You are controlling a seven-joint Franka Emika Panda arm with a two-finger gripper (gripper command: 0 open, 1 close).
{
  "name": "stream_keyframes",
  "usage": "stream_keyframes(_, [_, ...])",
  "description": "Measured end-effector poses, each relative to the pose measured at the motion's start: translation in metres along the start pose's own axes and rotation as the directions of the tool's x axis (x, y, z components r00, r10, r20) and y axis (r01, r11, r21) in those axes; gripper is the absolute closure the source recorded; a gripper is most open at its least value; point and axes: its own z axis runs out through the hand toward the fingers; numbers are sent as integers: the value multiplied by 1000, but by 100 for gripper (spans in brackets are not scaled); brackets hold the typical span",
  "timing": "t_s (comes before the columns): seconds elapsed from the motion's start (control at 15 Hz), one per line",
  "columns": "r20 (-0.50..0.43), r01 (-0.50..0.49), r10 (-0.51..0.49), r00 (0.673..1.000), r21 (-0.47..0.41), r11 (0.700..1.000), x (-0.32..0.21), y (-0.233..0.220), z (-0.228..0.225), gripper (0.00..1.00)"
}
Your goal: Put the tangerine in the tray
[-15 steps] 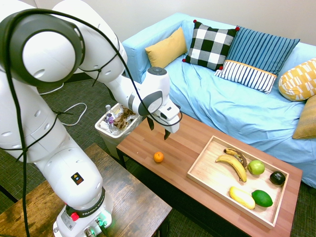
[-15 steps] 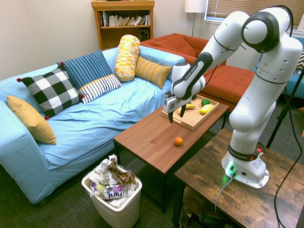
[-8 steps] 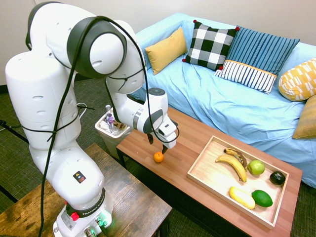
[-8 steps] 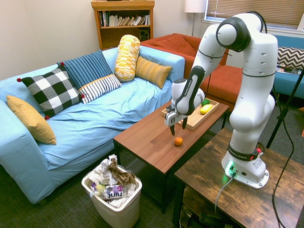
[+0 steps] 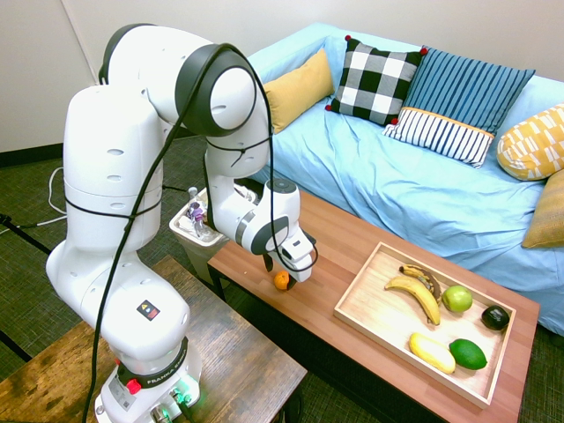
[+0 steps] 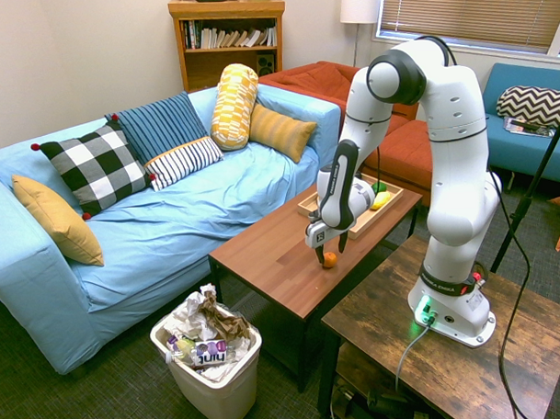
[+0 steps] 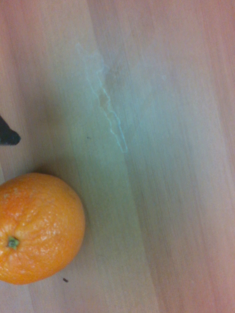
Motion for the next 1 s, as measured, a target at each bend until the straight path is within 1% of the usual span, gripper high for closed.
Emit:
stream_keyframes(0.07, [5, -2, 2, 1000, -4, 1000, 2, 0, 4, 0])
stream_keyframes(0.13, [8, -3, 3, 1000, -6, 1000, 4, 0, 8, 100])
stream_keyframes(0.53, [16, 3, -3, 1000, 9, 1000, 11, -10, 17, 100])
stream_keyframes(1.0, [21, 15, -15, 1000, 8, 1000, 11, -10, 20, 100])
